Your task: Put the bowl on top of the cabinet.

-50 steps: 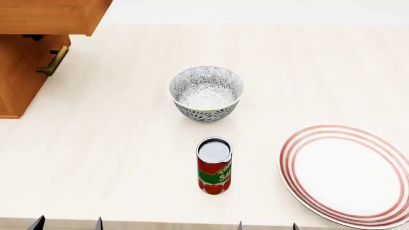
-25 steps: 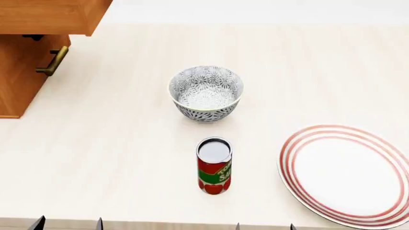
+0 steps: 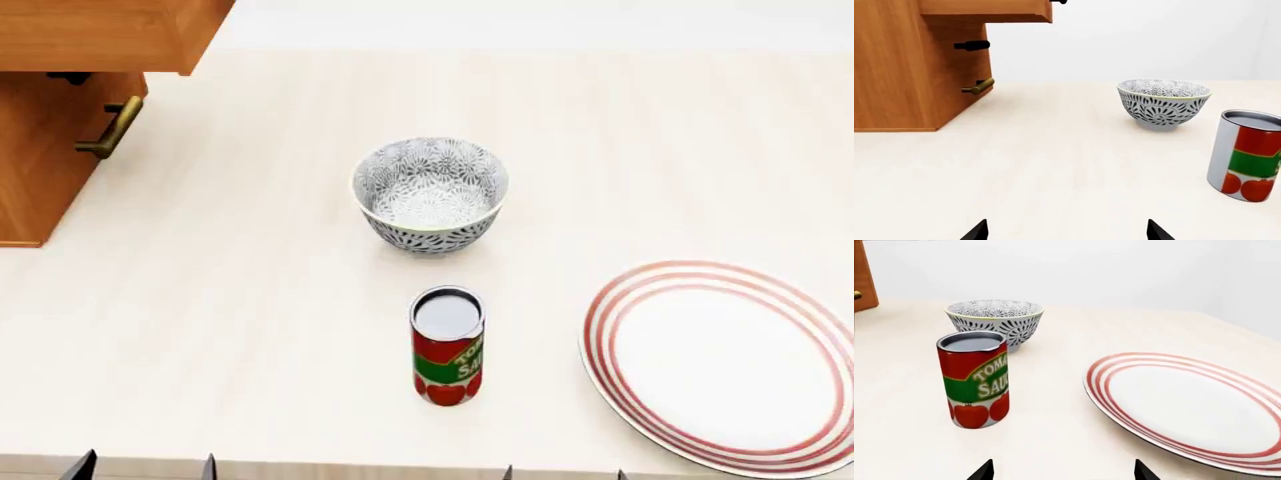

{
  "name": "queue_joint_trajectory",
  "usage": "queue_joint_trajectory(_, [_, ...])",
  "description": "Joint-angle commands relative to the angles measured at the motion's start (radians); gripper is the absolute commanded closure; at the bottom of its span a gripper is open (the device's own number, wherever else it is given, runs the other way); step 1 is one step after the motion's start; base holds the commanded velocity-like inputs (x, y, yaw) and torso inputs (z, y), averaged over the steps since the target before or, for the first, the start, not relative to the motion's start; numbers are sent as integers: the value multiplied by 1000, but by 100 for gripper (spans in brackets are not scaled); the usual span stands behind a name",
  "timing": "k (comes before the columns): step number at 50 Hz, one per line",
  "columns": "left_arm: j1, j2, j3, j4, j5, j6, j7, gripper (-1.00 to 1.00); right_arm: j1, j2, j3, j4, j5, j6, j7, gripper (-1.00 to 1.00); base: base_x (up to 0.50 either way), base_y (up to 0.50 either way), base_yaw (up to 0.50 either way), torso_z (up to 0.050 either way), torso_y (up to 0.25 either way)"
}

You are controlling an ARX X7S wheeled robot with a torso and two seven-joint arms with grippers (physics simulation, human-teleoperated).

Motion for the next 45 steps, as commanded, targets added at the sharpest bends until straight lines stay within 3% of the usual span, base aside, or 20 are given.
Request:
queue_joint_trajectory(1, [-2,-14,17,-3,-13,3,-12,-100,16,5,-16,10,-10,28,44,-100,0,0,0,0,0])
queue_joint_trajectory(11, [-3,-22,26,-4,-23,6,-26,-100,-14,32,-28,-6,74,-78,-30,-100,15,0,0,0,0])
queue_joint_trajectory(45, [-8,-47,58,-5,-46,6,-57,-100,-13,62,-64,-4,95,-83,-7,-100,0,0,0,0,0])
